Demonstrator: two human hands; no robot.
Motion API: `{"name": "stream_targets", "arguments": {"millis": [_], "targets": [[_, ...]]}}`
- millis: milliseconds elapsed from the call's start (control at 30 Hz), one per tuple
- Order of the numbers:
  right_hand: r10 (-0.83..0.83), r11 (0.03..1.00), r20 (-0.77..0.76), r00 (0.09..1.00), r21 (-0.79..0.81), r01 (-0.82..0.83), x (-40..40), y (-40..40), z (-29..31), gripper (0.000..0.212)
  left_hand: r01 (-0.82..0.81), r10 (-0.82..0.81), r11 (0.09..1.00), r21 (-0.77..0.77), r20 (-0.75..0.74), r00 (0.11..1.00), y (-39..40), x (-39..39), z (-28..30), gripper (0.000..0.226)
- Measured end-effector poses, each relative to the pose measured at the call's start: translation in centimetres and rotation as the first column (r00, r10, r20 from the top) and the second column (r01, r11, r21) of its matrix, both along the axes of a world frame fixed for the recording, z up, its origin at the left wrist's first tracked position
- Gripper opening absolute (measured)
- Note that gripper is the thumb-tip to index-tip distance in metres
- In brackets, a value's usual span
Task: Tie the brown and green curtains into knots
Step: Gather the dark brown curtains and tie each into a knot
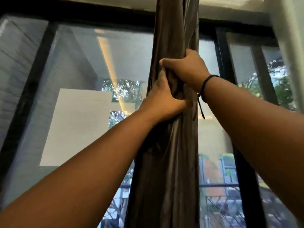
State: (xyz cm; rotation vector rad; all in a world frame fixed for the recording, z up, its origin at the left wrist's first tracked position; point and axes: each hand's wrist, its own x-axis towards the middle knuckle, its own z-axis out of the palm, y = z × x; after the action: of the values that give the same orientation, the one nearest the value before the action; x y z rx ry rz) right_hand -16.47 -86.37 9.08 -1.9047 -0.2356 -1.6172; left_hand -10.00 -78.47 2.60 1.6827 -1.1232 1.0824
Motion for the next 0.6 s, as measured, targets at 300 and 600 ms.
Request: {"name": "stream_targets", "arguments": {"millis": [300, 600], "targets": [[0.049, 0.978, -0.234, 0.971, 0.207, 0.000, 2.2, -3.7, -8.6, 0.062, -0.172, 0.190, 0.971, 0.169, -0.097, 0.977, -3.2, 1.7, -9.8, 0.124], [0.755, 0.649, -0.151, 0.638, 0.316, -0.693, 0.3, -6.6, -12.6, 0.019, 0.190, -0.200, 0.980, -0.064, -0.352, 0.914, -5.4, 0.6, -12.1, 0.124]]}}
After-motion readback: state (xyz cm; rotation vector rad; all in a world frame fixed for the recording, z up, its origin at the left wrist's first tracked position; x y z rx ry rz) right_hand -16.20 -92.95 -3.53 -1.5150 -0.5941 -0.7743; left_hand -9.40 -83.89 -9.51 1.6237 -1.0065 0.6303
